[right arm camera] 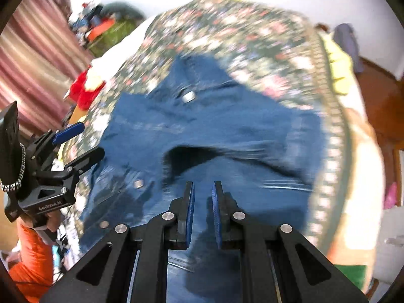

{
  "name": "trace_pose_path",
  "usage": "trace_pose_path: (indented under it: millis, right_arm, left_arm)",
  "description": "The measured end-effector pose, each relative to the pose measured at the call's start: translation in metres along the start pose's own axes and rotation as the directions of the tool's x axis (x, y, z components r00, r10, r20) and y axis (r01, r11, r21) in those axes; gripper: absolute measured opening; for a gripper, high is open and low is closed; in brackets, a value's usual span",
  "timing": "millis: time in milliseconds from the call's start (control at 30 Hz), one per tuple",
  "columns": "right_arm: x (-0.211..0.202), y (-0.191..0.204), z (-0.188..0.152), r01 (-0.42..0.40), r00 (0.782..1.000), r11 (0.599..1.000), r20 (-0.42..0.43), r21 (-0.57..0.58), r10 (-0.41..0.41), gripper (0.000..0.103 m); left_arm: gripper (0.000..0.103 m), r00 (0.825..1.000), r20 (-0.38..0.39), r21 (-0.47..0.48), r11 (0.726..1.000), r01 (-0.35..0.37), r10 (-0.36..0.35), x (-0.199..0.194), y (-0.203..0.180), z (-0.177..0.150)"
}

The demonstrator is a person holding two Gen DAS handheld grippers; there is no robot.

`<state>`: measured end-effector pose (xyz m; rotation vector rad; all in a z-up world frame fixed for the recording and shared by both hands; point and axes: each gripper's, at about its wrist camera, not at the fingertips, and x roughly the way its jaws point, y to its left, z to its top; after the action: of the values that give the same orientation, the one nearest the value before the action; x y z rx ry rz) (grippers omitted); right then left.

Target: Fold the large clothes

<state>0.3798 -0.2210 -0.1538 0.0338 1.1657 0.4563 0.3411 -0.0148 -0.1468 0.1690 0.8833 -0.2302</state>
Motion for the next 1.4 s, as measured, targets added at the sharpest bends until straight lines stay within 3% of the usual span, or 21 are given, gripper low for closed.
trace_pose_path:
  millis: [133, 300, 500, 600, 667, 700, 733, 800, 967, 1133, 1300, 1400]
  right_arm:
    - [-0.029, -0.045, -0.008, 0.096, 0.992, 0.994, 0.071, 0.057, -0.100, 0.009]
    - [-0.042, -0.093, -0.022, 0.159, 0.982, 0.979, 0.085, 0.126, -0.171, 0.009]
    - [-0.026, -0.126, -0.042, 0.152, 0.986, 0.971, 0.036, 0.184, -0.161, 0.009]
    - [-0.016, -0.131, -0.049, 0.132, 0.990, 0.971, 0.018, 0.200, -0.139, 0.009]
    - [-0.010, -0.132, -0.052, 0.121, 0.992, 0.972, 0.009, 0.199, -0.126, 0.009]
    - [-0.008, -0.131, -0.053, 0.118, 0.992, 0.973, 0.007, 0.196, -0.122, 0.009]
    - [-0.006, -0.131, -0.053, 0.117, 0.993, 0.974, 0.006, 0.194, -0.120, 0.009]
    - [-0.003, -0.129, -0.053, 0.115, 0.993, 0.975, 0.005, 0.188, -0.118, 0.009]
    - [0.003, -0.120, -0.042, 0.093, 0.995, 0.981, 0.014, 0.172, -0.097, 0.009]
    - [0.004, -0.106, -0.018, 0.121, 0.989, 0.982, 0.063, 0.145, -0.131, 0.009]
    - [0.030, -0.098, 0.001, 0.168, 0.985, 0.980, 0.033, 0.106, -0.172, 0.009]
    - [0.060, -0.096, 0.000, 0.242, 0.970, 0.968, -0.021, 0.070, -0.241, 0.009]
  left_arm:
    - [0.084, 0.999, -0.009, 0.106, 0.994, 0.037, -0.036, 0.018, -0.046, 0.027]
    - [0.084, 0.996, -0.062, 0.251, 0.964, 0.083, -0.070, 0.050, -0.110, 0.047]
    - [0.084, 0.985, -0.156, 0.405, 0.904, 0.135, -0.077, 0.101, -0.177, 0.051]
    - [0.084, 0.985, -0.171, 0.449, 0.889, 0.088, -0.011, 0.126, -0.191, 0.049]
    - [0.080, 0.991, -0.133, 0.467, 0.883, 0.050, 0.014, 0.133, -0.193, 0.048]
    - [0.068, 0.994, -0.109, 0.465, 0.884, 0.036, 0.017, 0.132, -0.191, 0.047]
    - [0.048, 0.996, -0.086, 0.461, 0.887, 0.017, 0.026, 0.129, -0.189, 0.048]
    - [0.032, 0.998, -0.046, 0.429, 0.903, -0.009, 0.031, 0.118, -0.181, 0.053]
    - [0.029, 0.997, 0.077, 0.303, 0.953, -0.031, 0.008, 0.071, -0.138, 0.076]
    - [0.028, 0.987, 0.158, 0.145, 0.989, -0.031, 0.008, 0.021, -0.062, 0.093]
    - [0.025, 0.977, 0.183, 0.020, 0.993, -0.113, 0.107, -0.004, 0.015, 0.078]
    - [0.023, 0.980, 0.132, -0.062, 0.988, -0.140, 0.147, 0.000, 0.060, 0.052]
